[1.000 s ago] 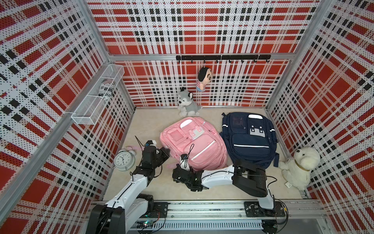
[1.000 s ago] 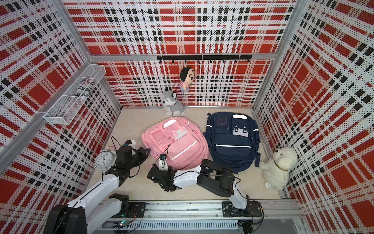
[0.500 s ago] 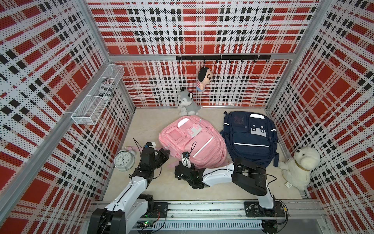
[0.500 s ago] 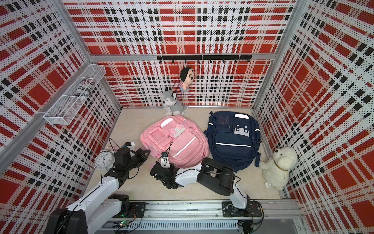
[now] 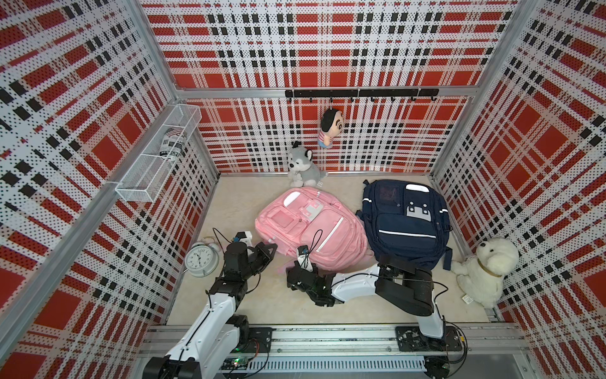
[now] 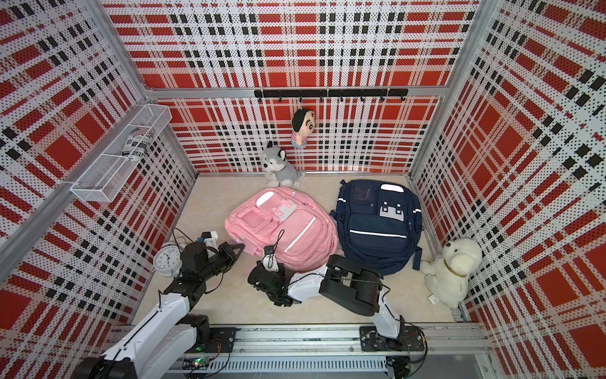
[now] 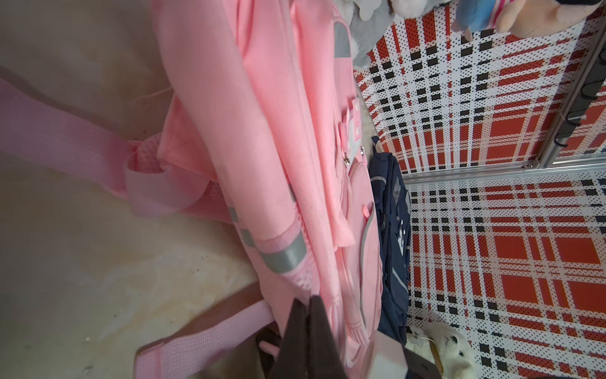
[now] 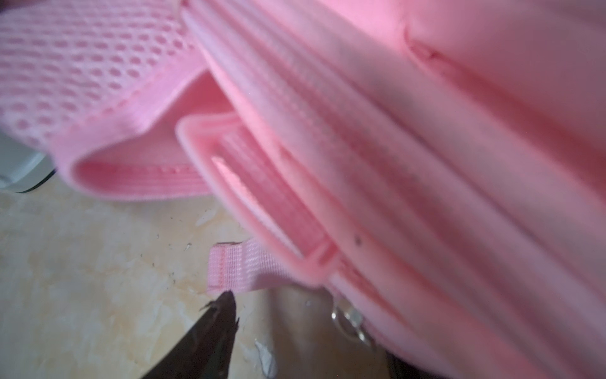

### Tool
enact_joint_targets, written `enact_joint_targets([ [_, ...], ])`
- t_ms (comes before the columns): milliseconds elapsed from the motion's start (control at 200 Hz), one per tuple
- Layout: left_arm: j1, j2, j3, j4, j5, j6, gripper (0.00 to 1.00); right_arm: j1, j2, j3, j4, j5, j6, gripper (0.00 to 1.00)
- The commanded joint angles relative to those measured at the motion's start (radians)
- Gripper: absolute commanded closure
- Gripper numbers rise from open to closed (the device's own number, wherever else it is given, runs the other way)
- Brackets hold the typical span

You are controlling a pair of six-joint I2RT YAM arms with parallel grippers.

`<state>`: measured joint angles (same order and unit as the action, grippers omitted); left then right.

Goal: Zip up the backpack
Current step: Zip the zipper on the backpack.

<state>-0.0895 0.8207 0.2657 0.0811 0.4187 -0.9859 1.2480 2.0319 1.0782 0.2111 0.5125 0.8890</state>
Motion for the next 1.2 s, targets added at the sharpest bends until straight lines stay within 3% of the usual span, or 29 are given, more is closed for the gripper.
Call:
enact_joint_targets([
  [0,0.019,-0.041,0.008,0.002,0.045,0.006,1.00,-0.043,-0.039,-0.038,0.009,0.048,-0.026,0.28],
  [256,0.025,-0.049,-0.005,-0.006,0.054,0.013,1.00,-0.051,-0.067,-0.056,0.062,0.046,-0.099,0.32],
  [762,0.036,-0.048,-0.020,0.006,0.055,0.009,1.00,-0.067,-0.089,-0.091,0.118,0.005,-0.150,1.00],
  [1197,0.060,0.022,0.000,0.032,0.019,0.037,1.00,-0.067,-0.155,-0.125,0.030,-0.244,-0.142,1.00],
])
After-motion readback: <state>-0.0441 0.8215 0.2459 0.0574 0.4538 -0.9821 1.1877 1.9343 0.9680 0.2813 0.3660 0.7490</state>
